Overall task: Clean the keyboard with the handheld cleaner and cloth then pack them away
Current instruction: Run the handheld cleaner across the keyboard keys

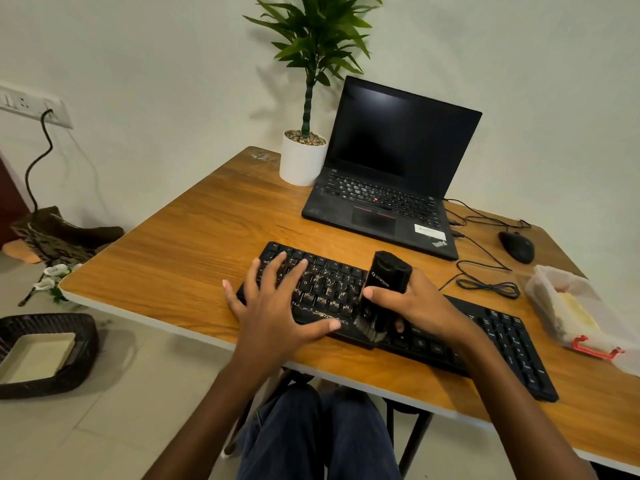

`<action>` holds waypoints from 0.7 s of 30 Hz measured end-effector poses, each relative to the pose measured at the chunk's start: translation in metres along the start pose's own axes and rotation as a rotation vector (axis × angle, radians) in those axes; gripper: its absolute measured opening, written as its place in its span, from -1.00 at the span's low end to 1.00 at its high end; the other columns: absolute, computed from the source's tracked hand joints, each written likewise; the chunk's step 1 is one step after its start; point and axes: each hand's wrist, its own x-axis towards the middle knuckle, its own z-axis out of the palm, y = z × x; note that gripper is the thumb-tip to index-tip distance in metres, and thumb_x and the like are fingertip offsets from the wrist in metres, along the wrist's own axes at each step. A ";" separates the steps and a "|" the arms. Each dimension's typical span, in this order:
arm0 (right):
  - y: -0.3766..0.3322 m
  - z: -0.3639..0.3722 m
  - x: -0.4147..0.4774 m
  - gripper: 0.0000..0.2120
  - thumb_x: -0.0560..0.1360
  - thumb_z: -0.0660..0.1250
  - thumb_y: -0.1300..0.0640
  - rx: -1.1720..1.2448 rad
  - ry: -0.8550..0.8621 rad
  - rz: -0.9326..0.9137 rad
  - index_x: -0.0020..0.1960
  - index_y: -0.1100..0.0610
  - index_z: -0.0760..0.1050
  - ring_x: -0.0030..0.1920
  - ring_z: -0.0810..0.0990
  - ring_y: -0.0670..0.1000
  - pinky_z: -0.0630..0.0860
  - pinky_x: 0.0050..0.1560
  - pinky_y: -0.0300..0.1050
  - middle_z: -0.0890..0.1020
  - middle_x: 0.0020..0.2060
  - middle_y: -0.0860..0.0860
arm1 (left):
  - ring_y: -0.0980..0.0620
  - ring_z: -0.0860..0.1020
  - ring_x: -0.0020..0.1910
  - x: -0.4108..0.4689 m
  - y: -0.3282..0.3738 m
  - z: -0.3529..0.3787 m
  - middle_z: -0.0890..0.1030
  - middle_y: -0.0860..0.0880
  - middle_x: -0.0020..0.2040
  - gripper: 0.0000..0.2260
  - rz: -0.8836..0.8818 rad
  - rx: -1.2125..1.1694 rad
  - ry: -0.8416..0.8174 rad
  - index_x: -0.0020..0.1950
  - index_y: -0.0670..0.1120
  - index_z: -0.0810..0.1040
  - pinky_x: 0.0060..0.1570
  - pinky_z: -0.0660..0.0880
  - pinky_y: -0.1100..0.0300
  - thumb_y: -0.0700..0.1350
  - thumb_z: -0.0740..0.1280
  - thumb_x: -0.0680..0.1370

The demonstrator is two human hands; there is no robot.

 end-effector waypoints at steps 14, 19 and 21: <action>-0.029 0.050 0.026 -0.76 0.46 0.37 0.07 0.030 -0.021 -0.174 -0.03 -0.16 0.34 -0.21 0.57 -0.20 0.47 -0.29 -0.36 0.57 -0.12 -0.07 | 0.04 0.03 0.47 0.008 -0.038 -0.024 0.00 0.14 0.51 -0.07 0.063 -0.352 -0.134 0.47 0.22 0.05 0.37 0.16 0.02 0.03 0.56 0.27; -0.011 0.009 -0.007 -0.83 0.48 0.33 0.13 -0.007 -0.028 0.011 0.00 0.03 0.36 -0.51 0.53 -0.19 0.38 -0.53 -0.27 0.64 -0.38 -0.06 | 0.09 0.01 0.46 0.008 -0.034 -0.026 -0.02 0.18 0.51 -0.05 0.046 -0.341 -0.163 0.49 0.21 0.01 0.36 0.17 0.03 0.05 0.55 0.29; -0.009 0.009 -0.002 -0.84 0.48 0.34 0.10 -0.052 -0.010 -0.007 -0.02 0.03 0.37 -0.49 0.51 -0.17 0.39 -0.54 -0.28 0.61 -0.32 0.00 | 0.09 0.01 0.46 0.007 -0.034 -0.026 -0.02 0.18 0.51 -0.05 0.044 -0.336 -0.161 0.48 0.23 -0.02 0.36 0.18 0.03 0.06 0.54 0.29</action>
